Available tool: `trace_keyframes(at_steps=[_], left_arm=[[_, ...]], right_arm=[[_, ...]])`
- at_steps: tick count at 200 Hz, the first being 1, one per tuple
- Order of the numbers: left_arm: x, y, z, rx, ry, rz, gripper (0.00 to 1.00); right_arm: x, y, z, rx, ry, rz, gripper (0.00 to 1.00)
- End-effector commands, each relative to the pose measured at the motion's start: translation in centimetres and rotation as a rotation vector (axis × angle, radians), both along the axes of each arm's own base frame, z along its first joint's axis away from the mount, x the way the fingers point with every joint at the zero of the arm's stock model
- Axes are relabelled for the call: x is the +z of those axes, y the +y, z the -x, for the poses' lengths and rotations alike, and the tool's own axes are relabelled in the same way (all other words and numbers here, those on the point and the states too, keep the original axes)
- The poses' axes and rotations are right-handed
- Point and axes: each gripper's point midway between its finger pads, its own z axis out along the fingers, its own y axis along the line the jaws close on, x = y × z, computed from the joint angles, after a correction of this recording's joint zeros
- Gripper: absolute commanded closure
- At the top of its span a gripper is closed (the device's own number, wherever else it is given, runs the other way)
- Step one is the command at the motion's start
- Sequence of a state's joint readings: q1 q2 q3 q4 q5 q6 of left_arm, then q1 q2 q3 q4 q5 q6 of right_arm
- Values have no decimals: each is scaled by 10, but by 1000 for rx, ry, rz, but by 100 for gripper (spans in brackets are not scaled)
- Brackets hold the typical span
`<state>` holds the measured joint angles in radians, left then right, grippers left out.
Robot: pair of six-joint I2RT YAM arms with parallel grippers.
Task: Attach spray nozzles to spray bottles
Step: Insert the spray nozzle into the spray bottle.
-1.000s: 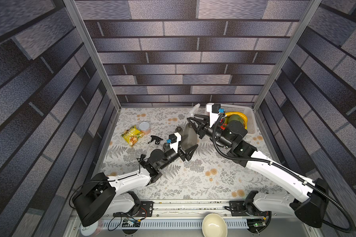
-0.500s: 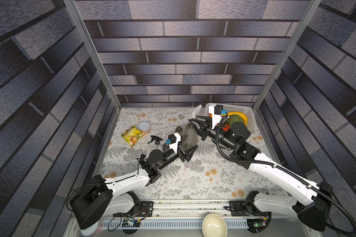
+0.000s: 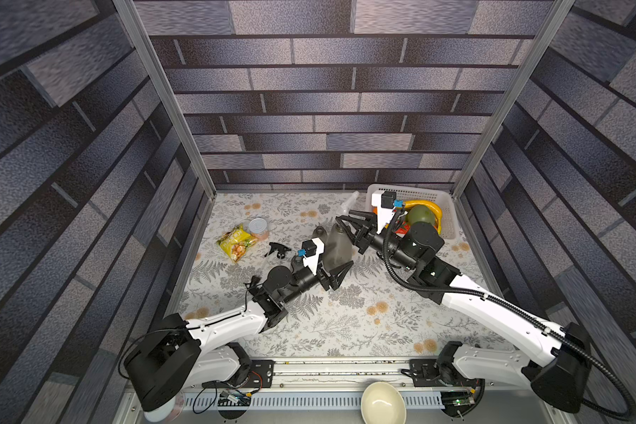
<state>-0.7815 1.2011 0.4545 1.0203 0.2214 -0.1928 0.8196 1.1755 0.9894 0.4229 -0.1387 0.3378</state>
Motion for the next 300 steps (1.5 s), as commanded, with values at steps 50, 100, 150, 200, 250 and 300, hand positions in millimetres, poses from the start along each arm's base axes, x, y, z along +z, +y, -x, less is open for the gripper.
trace_keyframes(at_steps=[50, 100, 150, 200, 250, 300], left_arm=[[77, 13, -22, 127, -167, 92, 16], [93, 7, -28, 161, -261, 102, 16], [101, 4, -33, 183, -308, 110, 16], [90, 9, -24, 151, -247, 76, 16], [76, 10, -15, 111, -195, 13, 17], [68, 11, -13, 111, -184, 14, 17]], right_arm=[[-72, -5, -22, -226, 127, 218, 73], [-71, -2, -27, -454, 114, 277, 73], [-55, 10, -30, -622, 48, 335, 71], [-60, 6, -30, -659, -69, 402, 65], [-46, 11, -22, -595, -119, 395, 59], [-38, 23, -13, -501, -124, 375, 54]])
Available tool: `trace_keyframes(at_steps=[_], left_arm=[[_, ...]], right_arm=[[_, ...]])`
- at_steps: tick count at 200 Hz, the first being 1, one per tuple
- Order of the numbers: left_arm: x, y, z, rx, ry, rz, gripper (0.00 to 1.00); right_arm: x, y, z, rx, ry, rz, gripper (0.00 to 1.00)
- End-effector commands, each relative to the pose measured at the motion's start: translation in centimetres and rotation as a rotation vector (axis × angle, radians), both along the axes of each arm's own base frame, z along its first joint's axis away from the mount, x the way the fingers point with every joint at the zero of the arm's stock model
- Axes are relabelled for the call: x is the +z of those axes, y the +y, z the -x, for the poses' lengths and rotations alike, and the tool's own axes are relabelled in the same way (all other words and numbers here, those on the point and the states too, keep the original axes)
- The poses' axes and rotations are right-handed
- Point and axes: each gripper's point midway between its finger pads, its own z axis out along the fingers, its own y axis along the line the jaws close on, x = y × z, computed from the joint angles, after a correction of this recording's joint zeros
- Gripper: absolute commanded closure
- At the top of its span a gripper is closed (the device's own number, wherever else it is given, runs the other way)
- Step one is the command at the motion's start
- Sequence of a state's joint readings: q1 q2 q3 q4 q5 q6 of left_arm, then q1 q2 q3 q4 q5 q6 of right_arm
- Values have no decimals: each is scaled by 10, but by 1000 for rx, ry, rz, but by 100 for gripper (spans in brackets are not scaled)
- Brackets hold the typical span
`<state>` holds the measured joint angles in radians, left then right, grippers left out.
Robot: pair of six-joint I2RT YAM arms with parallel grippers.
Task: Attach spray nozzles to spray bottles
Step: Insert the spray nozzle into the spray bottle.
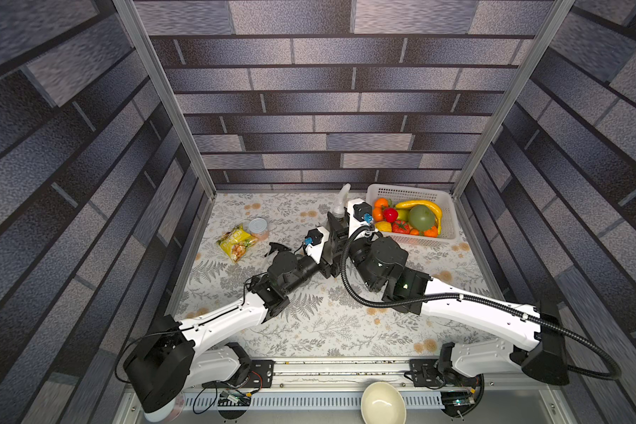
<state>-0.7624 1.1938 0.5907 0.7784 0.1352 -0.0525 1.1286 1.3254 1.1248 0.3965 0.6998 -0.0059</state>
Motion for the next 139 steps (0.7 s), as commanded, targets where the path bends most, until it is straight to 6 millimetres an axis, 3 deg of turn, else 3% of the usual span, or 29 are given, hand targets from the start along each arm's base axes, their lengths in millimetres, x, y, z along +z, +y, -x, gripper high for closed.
trace_keyframes(at_steps=[1, 27, 139], left_arm=[[59, 9, 17, -26, -157, 145, 17], [57, 11, 12, -15, -153, 147, 17], [59, 19, 0, 1, -153, 178, 17]], right_arm=[[-33, 12, 3, 47, 49, 146, 54], [-33, 13, 7, 72, 58, 146, 49], [-40, 7, 38, 201, 148, 204, 43]])
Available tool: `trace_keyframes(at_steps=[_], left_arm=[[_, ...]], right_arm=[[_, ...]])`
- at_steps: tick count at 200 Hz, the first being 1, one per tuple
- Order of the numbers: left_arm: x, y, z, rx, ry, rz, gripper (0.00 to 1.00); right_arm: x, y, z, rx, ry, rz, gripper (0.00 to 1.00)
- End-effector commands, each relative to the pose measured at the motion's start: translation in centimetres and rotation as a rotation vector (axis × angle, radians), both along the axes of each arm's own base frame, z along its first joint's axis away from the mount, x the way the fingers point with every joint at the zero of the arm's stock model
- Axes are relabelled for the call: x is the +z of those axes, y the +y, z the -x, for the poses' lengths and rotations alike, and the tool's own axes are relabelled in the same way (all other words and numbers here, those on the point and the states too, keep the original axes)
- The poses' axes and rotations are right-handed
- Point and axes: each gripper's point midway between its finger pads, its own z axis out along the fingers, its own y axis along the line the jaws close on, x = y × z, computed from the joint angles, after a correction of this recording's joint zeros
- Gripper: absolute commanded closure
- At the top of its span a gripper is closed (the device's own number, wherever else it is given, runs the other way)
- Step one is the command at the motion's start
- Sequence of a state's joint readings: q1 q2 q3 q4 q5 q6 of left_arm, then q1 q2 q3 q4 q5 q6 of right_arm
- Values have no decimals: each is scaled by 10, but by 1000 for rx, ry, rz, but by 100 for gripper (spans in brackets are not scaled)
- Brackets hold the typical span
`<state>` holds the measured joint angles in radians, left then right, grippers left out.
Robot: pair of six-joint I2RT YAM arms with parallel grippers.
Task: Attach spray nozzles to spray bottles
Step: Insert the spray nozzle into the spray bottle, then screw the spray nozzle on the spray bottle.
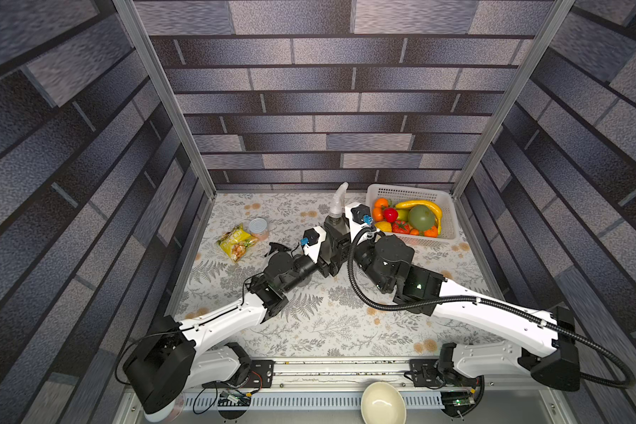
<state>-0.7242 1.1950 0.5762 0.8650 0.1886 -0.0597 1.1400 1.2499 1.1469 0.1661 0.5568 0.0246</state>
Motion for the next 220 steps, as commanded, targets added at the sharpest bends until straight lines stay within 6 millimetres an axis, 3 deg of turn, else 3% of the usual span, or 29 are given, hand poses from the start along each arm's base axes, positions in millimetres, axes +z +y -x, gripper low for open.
trace_keyframes(at_steps=[1, 79, 132, 176, 220], left_arm=[[45, 12, 1, 16, -101, 131, 17], [42, 12, -2, -4, -89, 130, 17], [25, 10, -1, -43, -36, 89, 17], [15, 2, 13, -135, 8, 43, 17], [15, -4, 25, -213, 32, 39, 17]], right_arm=[[-31, 1, 13, 46, 75, 112, 43], [-35, -17, 32, 96, 103, 147, 42], [-36, -54, 38, 162, 163, 187, 43], [2, -70, 36, 296, 127, 143, 20], [47, -65, 23, 486, 111, 33, 5]])
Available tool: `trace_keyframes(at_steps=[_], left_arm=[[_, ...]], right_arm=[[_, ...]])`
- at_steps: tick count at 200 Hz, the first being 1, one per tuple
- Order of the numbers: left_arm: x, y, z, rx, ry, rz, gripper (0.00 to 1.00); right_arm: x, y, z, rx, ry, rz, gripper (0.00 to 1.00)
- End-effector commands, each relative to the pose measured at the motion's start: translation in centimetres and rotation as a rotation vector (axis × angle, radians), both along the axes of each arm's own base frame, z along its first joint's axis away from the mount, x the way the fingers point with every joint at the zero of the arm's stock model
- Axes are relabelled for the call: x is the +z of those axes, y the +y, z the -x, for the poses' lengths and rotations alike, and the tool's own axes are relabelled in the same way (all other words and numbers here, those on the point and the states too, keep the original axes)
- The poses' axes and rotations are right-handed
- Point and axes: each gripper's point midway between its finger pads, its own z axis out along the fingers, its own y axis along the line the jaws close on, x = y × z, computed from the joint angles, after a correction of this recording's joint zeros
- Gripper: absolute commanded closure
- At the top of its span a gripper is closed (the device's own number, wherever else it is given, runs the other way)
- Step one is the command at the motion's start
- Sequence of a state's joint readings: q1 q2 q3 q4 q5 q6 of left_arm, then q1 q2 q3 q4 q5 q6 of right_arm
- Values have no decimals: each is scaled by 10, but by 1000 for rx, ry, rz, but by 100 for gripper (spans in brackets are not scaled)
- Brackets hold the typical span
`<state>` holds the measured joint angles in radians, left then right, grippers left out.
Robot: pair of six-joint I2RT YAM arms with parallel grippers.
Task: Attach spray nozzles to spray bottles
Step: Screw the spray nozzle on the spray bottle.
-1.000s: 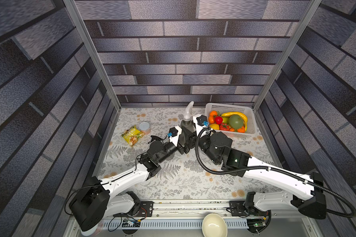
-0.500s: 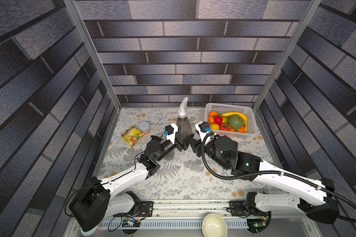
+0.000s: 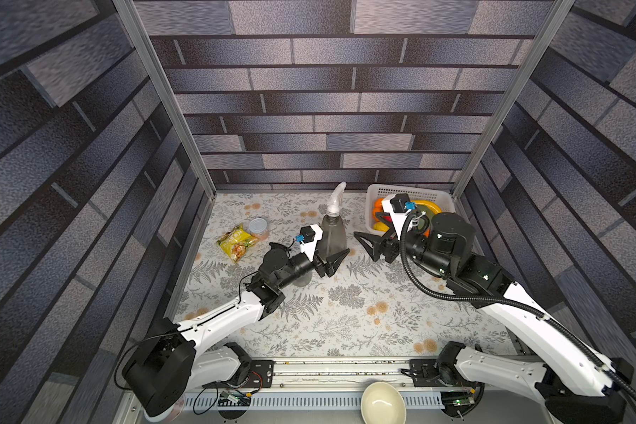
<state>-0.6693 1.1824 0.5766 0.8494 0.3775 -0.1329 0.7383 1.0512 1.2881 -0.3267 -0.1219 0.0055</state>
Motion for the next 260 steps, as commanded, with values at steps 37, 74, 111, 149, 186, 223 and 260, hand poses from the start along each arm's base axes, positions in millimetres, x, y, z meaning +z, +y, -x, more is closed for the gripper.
trace_keyframes(at_steps=[37, 74, 111, 149, 186, 223, 260], left_arm=[[20, -8, 21, -131, 5, 35, 17], [24, -12, 27, -173, 13, 43, 17], [26, -15, 30, -197, 20, 50, 17], [31, -18, 34, -217, 13, 57, 17], [29, -20, 32, -214, 21, 53, 17], [24, -20, 27, -203, 39, 51, 17], [18, -21, 22, -194, 56, 47, 18]], right_arm=[[49, 20, 1, 303, 26, -173, 0], [57, 22, -17, 397, 91, -274, 0], [55, 32, -28, 448, 134, -283, 0], [54, 40, -37, 473, 159, -291, 0], [58, 46, -34, 542, 198, -328, 11], [60, 43, -20, 574, 220, -343, 24], [52, 40, -12, 568, 237, -335, 32]])
